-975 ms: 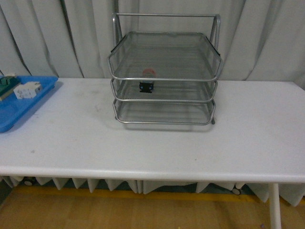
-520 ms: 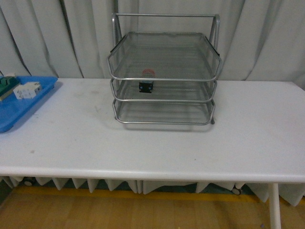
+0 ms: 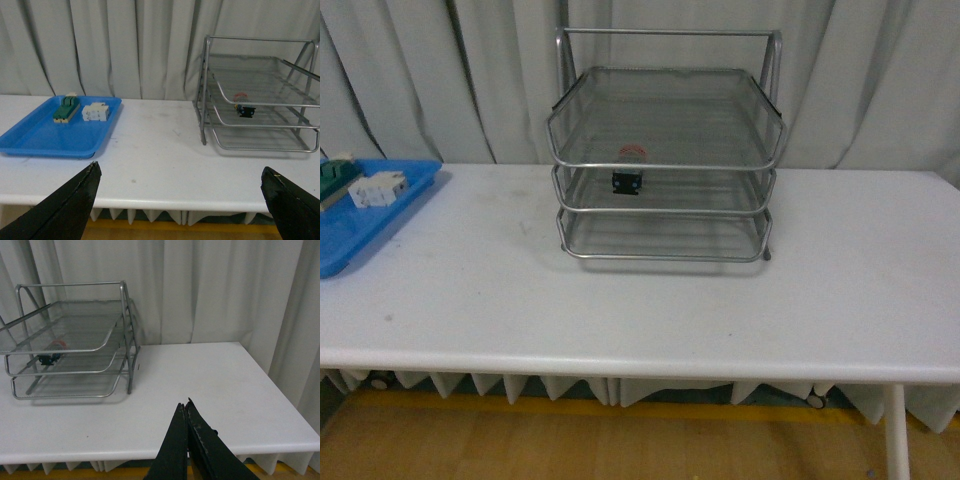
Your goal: Place button on rack with both arms
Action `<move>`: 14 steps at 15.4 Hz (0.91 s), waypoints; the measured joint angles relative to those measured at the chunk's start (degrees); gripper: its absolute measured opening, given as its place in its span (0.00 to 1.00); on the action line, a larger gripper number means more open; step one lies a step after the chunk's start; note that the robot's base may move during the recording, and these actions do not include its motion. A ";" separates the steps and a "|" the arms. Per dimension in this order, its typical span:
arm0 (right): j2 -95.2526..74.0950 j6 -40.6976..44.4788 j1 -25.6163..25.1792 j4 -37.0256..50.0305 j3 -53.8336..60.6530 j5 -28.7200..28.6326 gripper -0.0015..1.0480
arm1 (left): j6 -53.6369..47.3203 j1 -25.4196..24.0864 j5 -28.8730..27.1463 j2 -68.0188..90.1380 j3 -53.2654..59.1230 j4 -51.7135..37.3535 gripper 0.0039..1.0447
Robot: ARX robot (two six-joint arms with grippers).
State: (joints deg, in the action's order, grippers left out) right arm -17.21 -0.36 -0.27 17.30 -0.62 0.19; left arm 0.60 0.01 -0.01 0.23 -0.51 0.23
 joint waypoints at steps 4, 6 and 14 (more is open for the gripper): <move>4.44 0.00 0.00 -4.44 0.00 0.00 0.02 | 0.00 0.00 0.00 0.00 0.00 0.00 0.94; 5.77 0.00 0.00 -5.73 0.00 0.00 0.02 | 0.00 0.00 0.00 0.00 0.00 -0.02 0.94; 17.09 0.02 0.00 -17.40 -0.02 -0.17 0.02 | 0.00 -0.02 0.02 0.00 0.00 -0.02 0.94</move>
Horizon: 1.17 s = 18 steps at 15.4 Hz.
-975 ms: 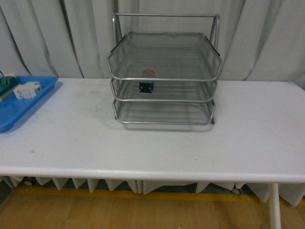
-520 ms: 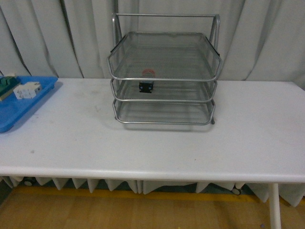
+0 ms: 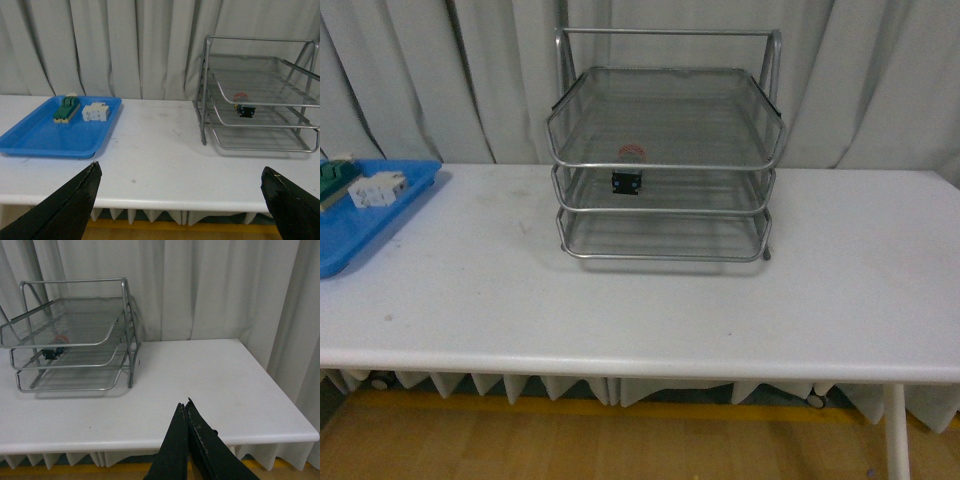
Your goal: Place button on rack with both arms
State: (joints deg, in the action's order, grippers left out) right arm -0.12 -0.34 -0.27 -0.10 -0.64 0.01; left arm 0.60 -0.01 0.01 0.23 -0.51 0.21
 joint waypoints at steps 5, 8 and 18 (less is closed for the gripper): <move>-0.02 0.04 0.00 -0.09 0.00 0.00 0.13 | 0.00 0.02 -0.02 0.00 0.00 0.00 0.94; -0.02 0.04 0.00 -0.09 0.00 0.00 0.24 | 0.00 0.02 -0.02 0.00 0.00 0.00 0.94; -0.02 0.04 0.00 -0.09 0.00 0.00 0.94 | 0.00 0.02 -0.02 0.00 0.00 0.00 0.94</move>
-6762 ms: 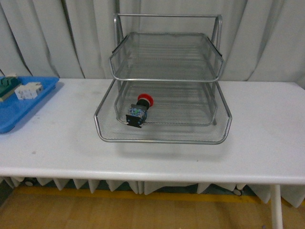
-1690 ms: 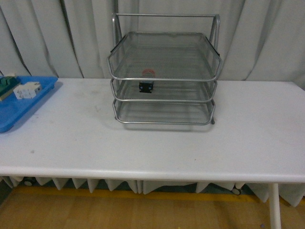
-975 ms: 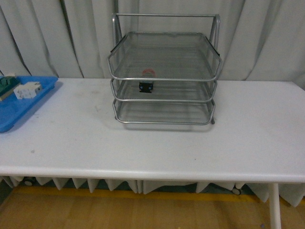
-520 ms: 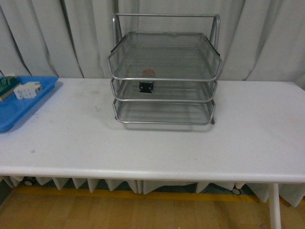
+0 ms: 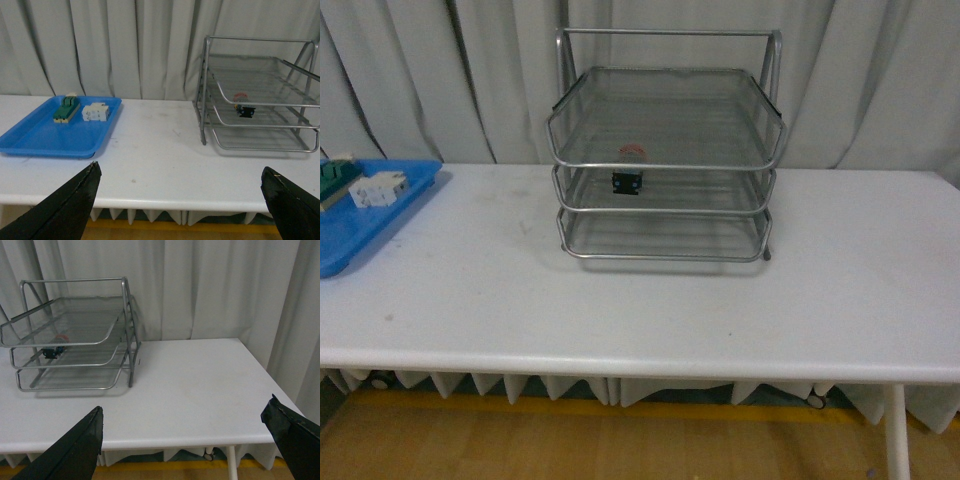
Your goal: Place button on rack with both arms
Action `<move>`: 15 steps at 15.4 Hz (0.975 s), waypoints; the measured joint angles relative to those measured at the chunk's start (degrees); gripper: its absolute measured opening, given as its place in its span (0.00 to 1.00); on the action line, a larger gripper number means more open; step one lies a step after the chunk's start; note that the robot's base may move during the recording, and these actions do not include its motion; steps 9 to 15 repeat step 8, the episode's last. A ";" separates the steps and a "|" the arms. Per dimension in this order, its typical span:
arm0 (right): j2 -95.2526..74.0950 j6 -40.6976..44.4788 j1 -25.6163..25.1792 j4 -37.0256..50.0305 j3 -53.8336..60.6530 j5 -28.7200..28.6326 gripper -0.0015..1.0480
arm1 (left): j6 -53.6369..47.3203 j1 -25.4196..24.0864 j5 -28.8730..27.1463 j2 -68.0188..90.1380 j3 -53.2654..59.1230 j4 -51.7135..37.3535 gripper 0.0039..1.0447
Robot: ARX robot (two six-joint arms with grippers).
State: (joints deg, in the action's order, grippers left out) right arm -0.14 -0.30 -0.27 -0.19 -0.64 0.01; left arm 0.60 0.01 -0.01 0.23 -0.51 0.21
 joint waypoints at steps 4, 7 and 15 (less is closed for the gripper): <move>0.00 0.00 0.00 0.00 0.00 0.00 0.94 | 0.00 0.00 0.00 0.00 0.00 0.00 0.94; 0.00 0.00 0.00 0.00 0.00 0.00 0.94 | 0.00 0.00 0.00 0.00 0.00 0.00 0.94; 0.00 0.00 0.00 0.00 0.00 0.00 0.94 | 0.00 0.00 0.02 0.00 0.00 0.00 0.94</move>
